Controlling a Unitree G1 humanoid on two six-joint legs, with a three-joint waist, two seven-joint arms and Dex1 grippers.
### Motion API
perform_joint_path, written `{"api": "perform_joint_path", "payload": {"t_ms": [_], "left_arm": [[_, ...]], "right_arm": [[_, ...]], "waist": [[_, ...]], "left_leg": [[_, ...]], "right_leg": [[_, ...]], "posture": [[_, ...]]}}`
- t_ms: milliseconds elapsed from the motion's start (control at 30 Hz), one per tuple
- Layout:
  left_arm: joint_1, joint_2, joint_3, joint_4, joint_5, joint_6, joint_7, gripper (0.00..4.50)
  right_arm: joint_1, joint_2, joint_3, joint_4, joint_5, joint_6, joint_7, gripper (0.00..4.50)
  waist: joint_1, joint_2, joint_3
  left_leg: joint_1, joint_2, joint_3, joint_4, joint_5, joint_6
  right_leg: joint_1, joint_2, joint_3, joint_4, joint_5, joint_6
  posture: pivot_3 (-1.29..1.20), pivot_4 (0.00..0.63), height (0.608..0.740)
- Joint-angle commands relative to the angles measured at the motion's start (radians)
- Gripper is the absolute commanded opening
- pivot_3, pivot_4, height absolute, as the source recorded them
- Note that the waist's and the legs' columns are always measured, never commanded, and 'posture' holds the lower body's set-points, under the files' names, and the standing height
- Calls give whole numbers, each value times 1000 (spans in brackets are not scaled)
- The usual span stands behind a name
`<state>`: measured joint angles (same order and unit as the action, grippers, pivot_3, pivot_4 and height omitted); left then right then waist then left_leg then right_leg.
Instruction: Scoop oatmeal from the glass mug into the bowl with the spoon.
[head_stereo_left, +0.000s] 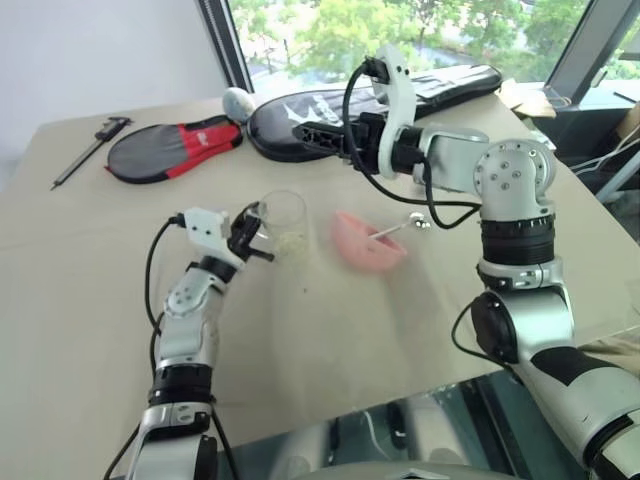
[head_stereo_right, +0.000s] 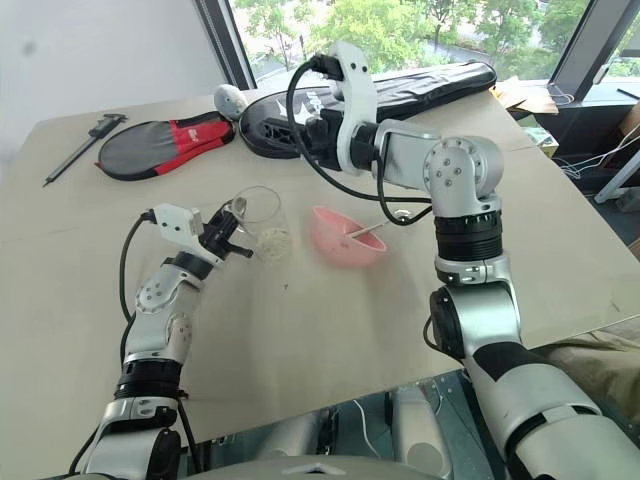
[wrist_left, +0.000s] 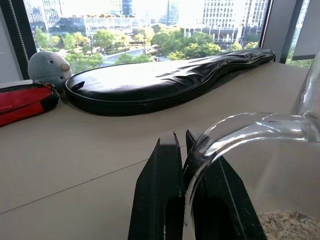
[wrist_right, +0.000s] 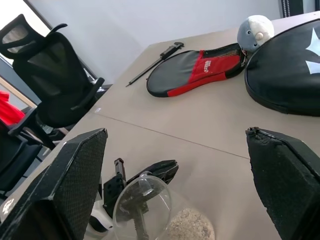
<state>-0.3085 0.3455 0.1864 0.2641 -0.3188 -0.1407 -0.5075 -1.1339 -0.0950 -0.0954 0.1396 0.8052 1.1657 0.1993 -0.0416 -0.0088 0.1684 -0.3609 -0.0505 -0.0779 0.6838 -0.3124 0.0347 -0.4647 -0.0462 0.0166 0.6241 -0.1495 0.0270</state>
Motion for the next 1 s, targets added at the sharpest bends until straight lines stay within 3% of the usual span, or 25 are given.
{"api": "perform_joint_path", "payload": {"t_ms": [33,267,433,700,1000], "left_arm": [[38,11,-9,35,31,26,-3,0],[44,11,-7,31,32,26,-2,0],[46,10,-7,29,31,26,-1,0],[53,9,-5,25,32,23,4,0],[58,9,-3,24,33,17,11,0]], "right_arm": [[-8,-61,26,-46,-32,-56,106,4459],[73,-392,347,-37,-360,-539,646,4459],[124,-522,513,81,-595,-899,897,4459],[82,-516,611,317,-790,-1144,1106,4459],[-152,-398,648,862,-989,-1391,1164,4459]], "waist": [[1,0,0],[-3,0,0],[-1,0,0],[1,0,0],[1,0,0]], "left_leg": [[0,0,0,0,0,0],[0,0,1,0,0,0],[1,1,2,0,0,0],[1,1,2,0,3,-5],[1,1,2,0,3,-6]], "right_leg": [[0,0,0,0,0,0],[1,5,0,-2,0,1],[1,6,1,-2,0,1],[1,2,1,-2,0,0],[1,1,1,-2,0,0]], "posture": [[0,150,740],[0,150,740],[0,150,740],[0,150,740],[0,150,740]]}}
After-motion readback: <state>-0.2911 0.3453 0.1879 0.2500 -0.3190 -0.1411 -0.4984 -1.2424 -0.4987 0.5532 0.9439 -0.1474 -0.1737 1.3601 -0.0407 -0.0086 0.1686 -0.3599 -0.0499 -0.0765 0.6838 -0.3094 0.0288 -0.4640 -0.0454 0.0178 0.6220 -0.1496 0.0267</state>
